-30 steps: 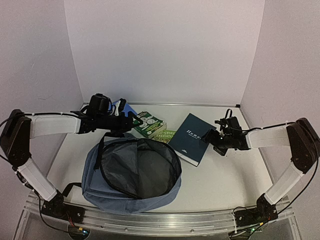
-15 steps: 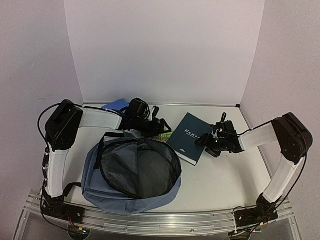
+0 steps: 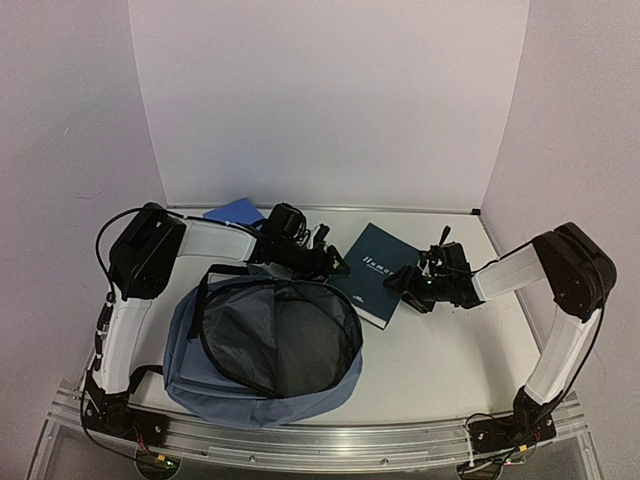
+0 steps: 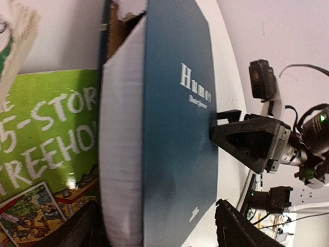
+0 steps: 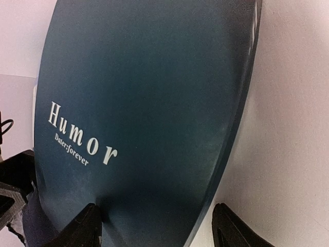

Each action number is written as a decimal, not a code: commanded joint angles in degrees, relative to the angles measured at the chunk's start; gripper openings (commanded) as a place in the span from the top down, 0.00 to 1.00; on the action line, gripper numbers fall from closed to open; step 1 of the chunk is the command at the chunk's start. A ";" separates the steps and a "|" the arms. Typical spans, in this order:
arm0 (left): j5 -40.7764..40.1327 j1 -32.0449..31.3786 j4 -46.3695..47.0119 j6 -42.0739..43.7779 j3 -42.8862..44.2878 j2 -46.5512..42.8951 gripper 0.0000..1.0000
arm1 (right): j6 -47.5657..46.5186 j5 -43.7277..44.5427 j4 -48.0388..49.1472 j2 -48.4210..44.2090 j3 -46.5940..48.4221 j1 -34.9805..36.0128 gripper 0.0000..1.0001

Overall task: Pack the student bag
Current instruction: Pick up the book from the center of the board, then place the book in the student bag.

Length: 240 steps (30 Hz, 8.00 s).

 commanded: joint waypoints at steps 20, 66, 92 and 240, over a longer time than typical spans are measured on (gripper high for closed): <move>8.62 -0.72 19.67 -8.44 -8.30 -8.45 0.85 | 1.86 -2.06 1.47 -1.08 -0.63 0.24 0.32; 22.21 2.80 -19.06 20.67 -21.25 -48.42 1.00 | -34.90 -35.59 -34.81 -24.14 17.03 0.96 0.02; 24.52 3.08 -17.74 19.57 -26.34 -53.61 1.00 | -37.63 -36.33 -38.09 -22.41 19.08 3.24 0.02; -13.80 14.48 -29.52 7.43 -37.00 -62.69 1.00 | -4.44 13.95 -35.51 10.75 38.24 37.52 0.52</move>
